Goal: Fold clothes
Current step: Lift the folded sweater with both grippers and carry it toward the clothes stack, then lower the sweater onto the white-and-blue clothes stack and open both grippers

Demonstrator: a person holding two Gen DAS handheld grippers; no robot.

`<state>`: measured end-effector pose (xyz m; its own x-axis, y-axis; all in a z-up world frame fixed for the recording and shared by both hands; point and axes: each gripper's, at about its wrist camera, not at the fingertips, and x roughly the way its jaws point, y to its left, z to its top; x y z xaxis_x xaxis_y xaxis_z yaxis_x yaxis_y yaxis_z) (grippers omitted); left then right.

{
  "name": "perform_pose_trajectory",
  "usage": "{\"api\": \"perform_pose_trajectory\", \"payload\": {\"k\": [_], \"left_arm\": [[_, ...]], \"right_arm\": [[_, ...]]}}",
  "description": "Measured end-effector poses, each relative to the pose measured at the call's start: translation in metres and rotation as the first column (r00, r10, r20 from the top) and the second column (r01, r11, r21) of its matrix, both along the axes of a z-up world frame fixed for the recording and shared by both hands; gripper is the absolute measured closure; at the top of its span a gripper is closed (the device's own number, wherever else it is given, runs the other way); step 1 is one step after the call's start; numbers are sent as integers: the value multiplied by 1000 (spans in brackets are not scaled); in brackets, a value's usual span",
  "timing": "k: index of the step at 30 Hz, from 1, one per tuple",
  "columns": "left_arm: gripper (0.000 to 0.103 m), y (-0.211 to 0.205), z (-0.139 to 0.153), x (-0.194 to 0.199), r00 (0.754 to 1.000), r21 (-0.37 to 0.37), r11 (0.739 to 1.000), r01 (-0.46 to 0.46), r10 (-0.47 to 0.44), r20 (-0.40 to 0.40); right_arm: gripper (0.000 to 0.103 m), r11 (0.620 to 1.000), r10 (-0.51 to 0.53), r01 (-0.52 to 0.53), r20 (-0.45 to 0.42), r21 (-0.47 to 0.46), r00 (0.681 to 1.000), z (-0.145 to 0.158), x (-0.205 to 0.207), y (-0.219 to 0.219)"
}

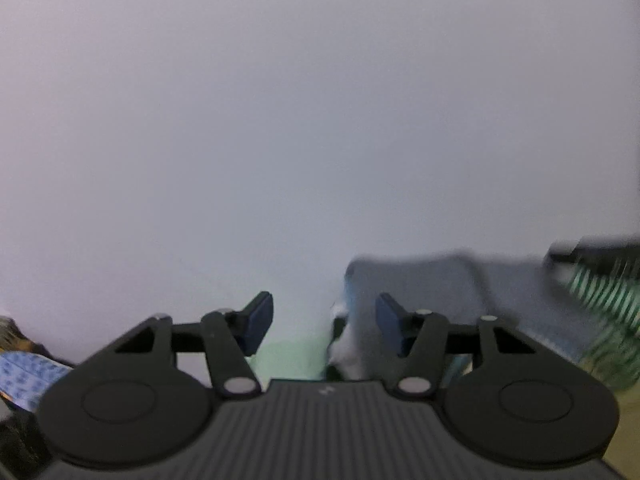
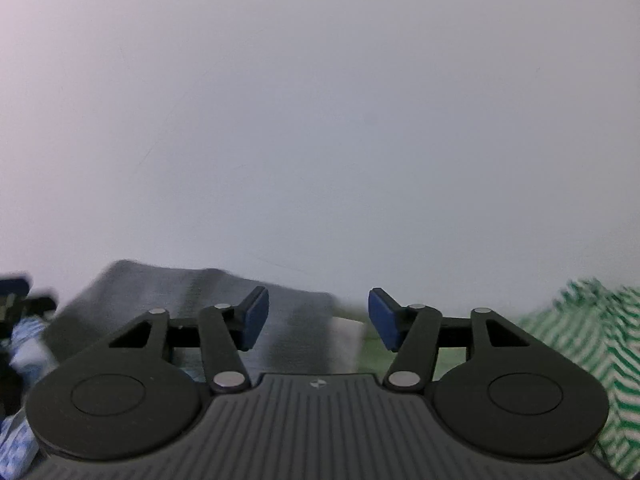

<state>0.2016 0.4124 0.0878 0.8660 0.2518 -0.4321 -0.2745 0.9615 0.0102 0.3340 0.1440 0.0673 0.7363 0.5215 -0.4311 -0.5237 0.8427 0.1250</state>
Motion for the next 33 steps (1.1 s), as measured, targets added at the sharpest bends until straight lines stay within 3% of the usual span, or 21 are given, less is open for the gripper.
{"api": "perform_pose_trajectory", "payload": {"k": [2, 5, 7, 9, 13, 19, 21, 25, 30, 33], "left_arm": [[45, -8, -1, 10, 1000, -17, 1000, 23, -23, 10], [42, -22, -24, 39, 997, 8, 999, 45, -45, -69], [38, -21, -46, 59, 988, 8, 1000, 7, -6, -155], [28, -12, -60, 63, 985, -24, 999, -23, 19, -171], [18, 5, -86, 71, 976, -77, 994, -84, 66, -207], [8, -7, -73, 82, 965, 31, 993, -113, 117, -232], [4, -5, -69, 80, 964, 23, 991, -130, 132, -230], [3, -3, -58, 69, 962, -28, 987, -160, 149, -229], [1, -10, -47, 47, 960, -36, 983, -183, 170, -224], [1, -33, -48, 38, 955, 6, 983, -184, 180, -236]], "right_arm": [[47, 999, 28, -29, -17, -35, 999, -7, -7, 12], [47, 993, 51, -54, -31, -103, 998, -21, -18, 33], [45, 988, 50, -52, -19, -144, 999, -33, -19, 41], [45, 985, 59, -67, -52, -160, 997, -42, -12, 47], [42, 983, 67, -85, -113, -160, 991, -52, 4, 52], [42, 980, 13, -28, -77, -198, 997, -40, -13, 75], [41, 983, -8, -3, -60, -184, 998, -32, -25, 70], [24, 993, -58, 49, -85, -104, 995, -19, -47, 50], [24, 993, -86, 78, -98, -85, 991, -15, -70, 55], [24, 993, -88, 78, -109, -91, 990, -15, -80, 48]]}}
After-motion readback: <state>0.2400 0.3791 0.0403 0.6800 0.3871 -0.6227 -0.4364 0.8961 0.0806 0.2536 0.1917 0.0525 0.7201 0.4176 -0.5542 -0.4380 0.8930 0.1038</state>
